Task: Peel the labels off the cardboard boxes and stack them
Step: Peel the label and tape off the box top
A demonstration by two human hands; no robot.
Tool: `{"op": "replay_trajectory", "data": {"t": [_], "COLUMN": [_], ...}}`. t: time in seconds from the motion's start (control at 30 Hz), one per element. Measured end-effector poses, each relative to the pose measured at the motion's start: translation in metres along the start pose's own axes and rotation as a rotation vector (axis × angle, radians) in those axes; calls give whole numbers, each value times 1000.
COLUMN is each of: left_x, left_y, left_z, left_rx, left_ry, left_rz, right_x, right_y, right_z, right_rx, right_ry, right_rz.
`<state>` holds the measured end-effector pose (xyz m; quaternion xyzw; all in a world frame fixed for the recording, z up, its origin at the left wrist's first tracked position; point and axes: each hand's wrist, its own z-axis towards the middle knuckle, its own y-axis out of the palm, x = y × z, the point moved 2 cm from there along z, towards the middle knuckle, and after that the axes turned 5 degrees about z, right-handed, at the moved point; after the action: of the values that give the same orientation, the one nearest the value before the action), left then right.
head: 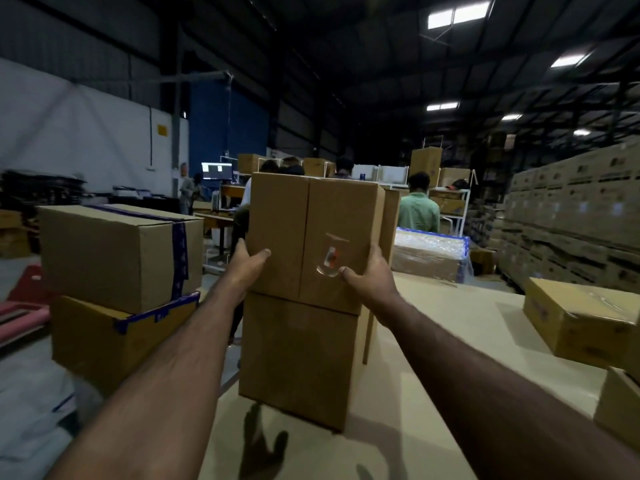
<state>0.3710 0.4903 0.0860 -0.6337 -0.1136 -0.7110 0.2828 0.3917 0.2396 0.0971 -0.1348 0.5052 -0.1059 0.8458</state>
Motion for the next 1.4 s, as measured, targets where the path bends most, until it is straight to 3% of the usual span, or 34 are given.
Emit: {"op": "replay_trajectory", "data": {"t": [0.5,0.73,0.9,1.2,1.4], "left_x": [20,70,81,35,-37], "left_y": [1,2,6,5,9], "left_z": [-63,-153,-232,-381,-465], "left_rx": [28,4,-7,-159,-215], "left_ry": [42,90,161,214,89], "left_rz": [-124,-210,-197,-179,-163], "right_x": [-27,-75,-96,-73,-35], "right_y": [-64,-138,-190,-227,-235], "right_z": [-43,-125,-207,-355,-446], "right_rx": [-19,3,117,223,193], "right_ry": [-64,-101,-172,-38,54], "right_rz": [14,72,62,86,136]}}
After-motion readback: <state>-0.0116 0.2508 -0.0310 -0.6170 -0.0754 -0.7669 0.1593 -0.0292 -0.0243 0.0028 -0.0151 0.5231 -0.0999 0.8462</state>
